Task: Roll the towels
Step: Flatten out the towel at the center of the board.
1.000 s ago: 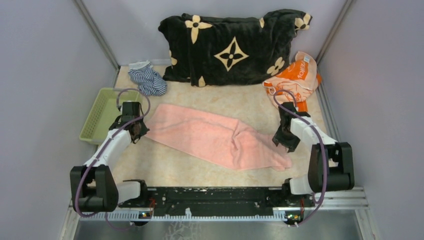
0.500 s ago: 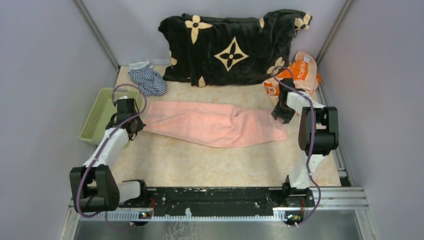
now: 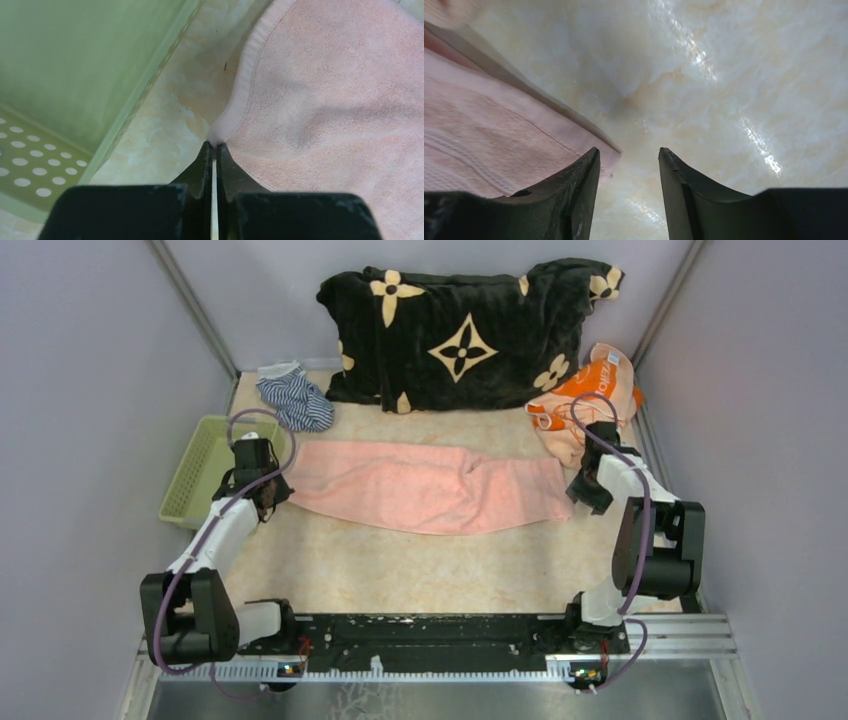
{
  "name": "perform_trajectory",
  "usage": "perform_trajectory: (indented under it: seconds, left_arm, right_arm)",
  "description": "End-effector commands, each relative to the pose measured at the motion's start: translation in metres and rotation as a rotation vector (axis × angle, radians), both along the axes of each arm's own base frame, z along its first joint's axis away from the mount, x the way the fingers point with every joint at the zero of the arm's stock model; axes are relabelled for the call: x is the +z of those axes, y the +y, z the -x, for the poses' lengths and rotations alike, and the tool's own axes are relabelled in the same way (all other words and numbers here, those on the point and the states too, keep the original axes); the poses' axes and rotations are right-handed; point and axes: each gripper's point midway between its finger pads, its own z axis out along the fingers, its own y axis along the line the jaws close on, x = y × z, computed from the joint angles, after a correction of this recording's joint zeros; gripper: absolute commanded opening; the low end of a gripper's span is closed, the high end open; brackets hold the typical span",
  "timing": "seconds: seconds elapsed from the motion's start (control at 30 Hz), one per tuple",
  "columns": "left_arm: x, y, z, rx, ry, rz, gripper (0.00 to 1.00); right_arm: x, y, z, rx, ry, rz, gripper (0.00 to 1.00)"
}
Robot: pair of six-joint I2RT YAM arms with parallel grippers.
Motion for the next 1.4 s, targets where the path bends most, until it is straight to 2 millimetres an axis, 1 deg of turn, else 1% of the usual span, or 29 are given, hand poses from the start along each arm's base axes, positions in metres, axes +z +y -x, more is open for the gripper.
perform_trajectory:
  seconds: [0.0,0.13,0.4,0.5,0.63,0.73,0.77,0.87,0.9,0.93,1.0,1.07,1.13,1.2,1.27,1.3,1.37]
  left_arm:
    - [0.005,-0.004,-0.003,-0.035,-0.031,-0.014,0.0]
    - [0.006,-0.007,-0.003,-0.047,-0.033,-0.025,0.0]
    - [0.007,-0.009,-0.003,-0.051,-0.04,-0.027,0.0]
    - [0.007,-0.009,-0.002,-0.049,-0.038,-0.029,0.0]
    - [0.008,-0.007,-0.002,-0.044,-0.037,-0.038,0.0]
    - [0.007,-0.006,-0.001,-0.041,-0.036,-0.04,0.0]
    - [0.008,-0.006,-0.001,-0.042,-0.037,-0.038,0.0]
    - [0.008,-0.007,-0.002,-0.041,-0.037,-0.038,0.0]
    - [0.01,-0.006,-0.002,-0.038,-0.037,-0.041,0.0]
    - [0.012,-0.005,-0.002,-0.036,-0.038,-0.044,0.0]
    - [0.022,-0.003,-0.006,-0.028,-0.055,-0.05,0.0]
    - [0.036,-0.001,-0.01,-0.017,-0.08,-0.05,0.0]
    - [0.057,0.001,-0.018,-0.005,-0.123,-0.048,0.0]
    - [0.086,0.007,-0.028,0.012,-0.181,-0.049,0.0]
    - [0.122,0.013,-0.039,0.026,-0.249,-0.052,0.0]
    - [0.14,0.016,-0.044,0.033,-0.28,-0.057,0.0]
    - [0.179,0.02,-0.051,0.04,-0.351,-0.065,0.0]
  right_arm:
    - [-0.008,0.008,0.008,0.024,-0.019,-0.049,0.46]
    - [-0.008,0.014,0.003,0.046,-0.045,-0.078,0.42]
    - [-0.021,0.022,0.01,0.074,-0.01,-0.116,0.41]
    - [-0.031,0.023,0.02,0.072,0.045,-0.124,0.41]
    - [-0.045,0.028,0.041,0.055,0.12,-0.154,0.39]
    - [-0.057,0.03,0.055,0.03,0.169,-0.166,0.34]
    - [-0.06,0.029,0.057,0.017,0.18,-0.163,0.31]
    - [-0.064,0.026,0.057,-0.007,0.179,-0.145,0.23]
    - [-0.061,0.024,0.055,-0.014,0.174,-0.133,0.18]
    - [-0.056,0.021,0.051,-0.019,0.162,-0.118,0.12]
    - [-0.037,0.013,0.041,-0.028,0.121,-0.076,0.0]
    - [-0.011,0.004,0.03,-0.037,0.071,-0.031,0.0]
    - [0.022,-0.003,0.017,-0.044,0.004,0.009,0.0]
    - [0.058,-0.01,0.005,-0.047,-0.066,0.047,0.0]
    - [0.099,-0.017,-0.007,-0.045,-0.146,0.087,0.0]
    - [0.125,-0.021,-0.015,-0.049,-0.202,0.108,0.0]
    - [0.162,-0.027,-0.02,-0.046,-0.271,0.147,0.0]
